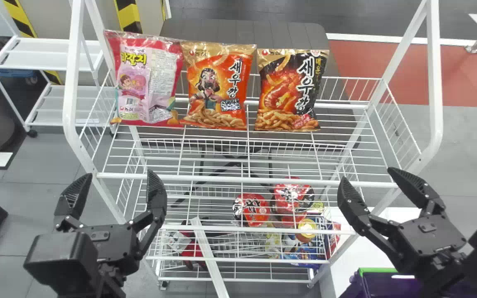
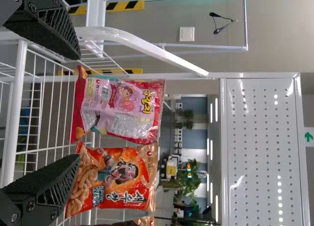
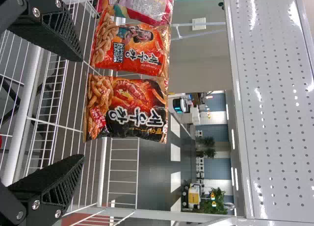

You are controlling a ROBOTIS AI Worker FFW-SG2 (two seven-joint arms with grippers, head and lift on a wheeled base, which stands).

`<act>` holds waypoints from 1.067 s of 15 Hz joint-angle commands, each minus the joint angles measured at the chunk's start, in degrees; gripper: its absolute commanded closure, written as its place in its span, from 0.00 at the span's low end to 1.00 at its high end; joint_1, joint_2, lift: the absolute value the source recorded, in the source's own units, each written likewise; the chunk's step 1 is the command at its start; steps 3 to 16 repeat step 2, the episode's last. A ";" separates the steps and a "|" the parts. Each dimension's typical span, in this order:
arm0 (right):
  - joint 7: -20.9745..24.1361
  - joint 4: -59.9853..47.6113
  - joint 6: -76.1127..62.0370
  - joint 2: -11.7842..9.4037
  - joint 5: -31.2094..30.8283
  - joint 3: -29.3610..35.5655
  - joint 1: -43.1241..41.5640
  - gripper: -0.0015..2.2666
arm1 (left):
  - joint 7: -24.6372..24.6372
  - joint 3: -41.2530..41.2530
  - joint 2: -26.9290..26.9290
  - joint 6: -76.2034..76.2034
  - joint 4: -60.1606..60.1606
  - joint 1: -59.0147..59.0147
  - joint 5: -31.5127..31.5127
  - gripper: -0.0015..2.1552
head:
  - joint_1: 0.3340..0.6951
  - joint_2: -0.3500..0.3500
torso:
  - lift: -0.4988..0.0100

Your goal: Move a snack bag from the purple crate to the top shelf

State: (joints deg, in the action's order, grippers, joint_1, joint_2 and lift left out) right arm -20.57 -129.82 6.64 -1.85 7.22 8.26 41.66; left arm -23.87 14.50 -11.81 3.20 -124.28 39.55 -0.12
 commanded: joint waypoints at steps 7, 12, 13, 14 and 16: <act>0.00 0.00 0.18 0.00 0.16 -0.18 0.09 0.06 | -0.13 0.00 -0.05 0.00 0.00 0.00 -0.23 0.05 | 1.00 0.44 | 0.98; 0.00 0.00 0.18 0.00 0.16 -0.18 0.09 0.06 | -0.13 0.00 -0.05 0.00 0.00 0.00 -0.23 0.05 | 1.00 0.44 | 0.98; 0.00 0.00 0.18 0.00 0.16 -0.18 0.09 0.06 | -0.13 0.00 -0.05 0.00 0.00 0.00 -0.23 0.05 | 1.00 0.44 | 0.98; 0.00 0.00 0.18 0.00 0.16 -0.18 0.09 0.06 | -0.13 0.00 -0.05 0.00 0.00 0.00 -0.23 0.05 | 1.00 0.44 | 0.98; 0.00 0.00 0.18 0.00 0.16 -0.18 0.09 0.06 | -0.13 0.00 -0.05 0.00 0.00 0.00 -0.23 0.05 | 1.00 0.44 | 0.98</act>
